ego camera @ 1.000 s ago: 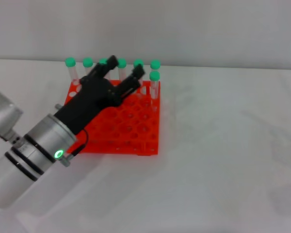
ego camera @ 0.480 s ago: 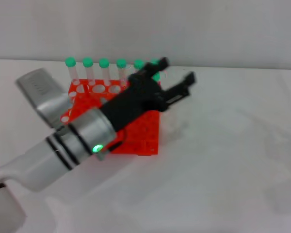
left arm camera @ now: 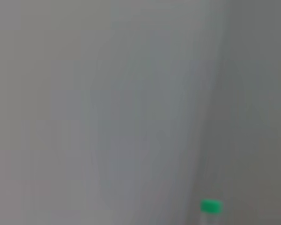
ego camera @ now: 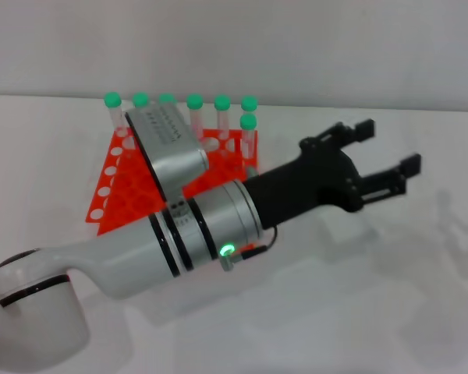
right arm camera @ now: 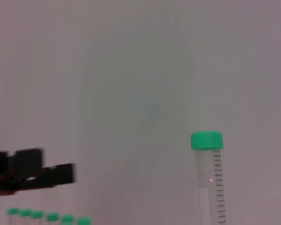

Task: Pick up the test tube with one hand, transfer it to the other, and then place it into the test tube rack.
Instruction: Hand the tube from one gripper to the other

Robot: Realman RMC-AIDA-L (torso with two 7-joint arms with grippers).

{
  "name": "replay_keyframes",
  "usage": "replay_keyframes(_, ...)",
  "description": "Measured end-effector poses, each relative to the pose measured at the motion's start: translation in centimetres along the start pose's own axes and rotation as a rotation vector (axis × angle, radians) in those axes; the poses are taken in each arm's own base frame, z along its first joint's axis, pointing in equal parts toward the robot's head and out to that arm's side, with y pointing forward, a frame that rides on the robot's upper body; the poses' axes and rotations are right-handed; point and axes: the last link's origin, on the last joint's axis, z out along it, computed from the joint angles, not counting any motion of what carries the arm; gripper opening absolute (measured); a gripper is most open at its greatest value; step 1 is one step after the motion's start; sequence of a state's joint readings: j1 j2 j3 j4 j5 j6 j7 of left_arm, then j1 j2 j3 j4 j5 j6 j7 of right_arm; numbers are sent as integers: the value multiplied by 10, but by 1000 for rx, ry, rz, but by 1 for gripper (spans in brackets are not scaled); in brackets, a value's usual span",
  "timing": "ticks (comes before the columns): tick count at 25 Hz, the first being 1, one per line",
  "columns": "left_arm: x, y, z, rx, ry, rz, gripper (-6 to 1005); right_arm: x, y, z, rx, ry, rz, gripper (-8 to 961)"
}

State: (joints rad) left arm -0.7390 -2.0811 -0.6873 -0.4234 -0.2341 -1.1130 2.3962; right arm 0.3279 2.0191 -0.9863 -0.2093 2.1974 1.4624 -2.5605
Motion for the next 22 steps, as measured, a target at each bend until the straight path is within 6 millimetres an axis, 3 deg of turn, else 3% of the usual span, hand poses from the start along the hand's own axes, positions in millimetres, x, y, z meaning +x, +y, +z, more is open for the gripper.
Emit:
replay_keyframes(12, -7, 6, -4, -42, -46, -47, 803, 9, 24, 20, -149, 57, -34, 222)
replay_keyframes(22, -11, 2, -6, -33, -76, -37, 801, 13, 33, 21, -208, 86, -43, 224)
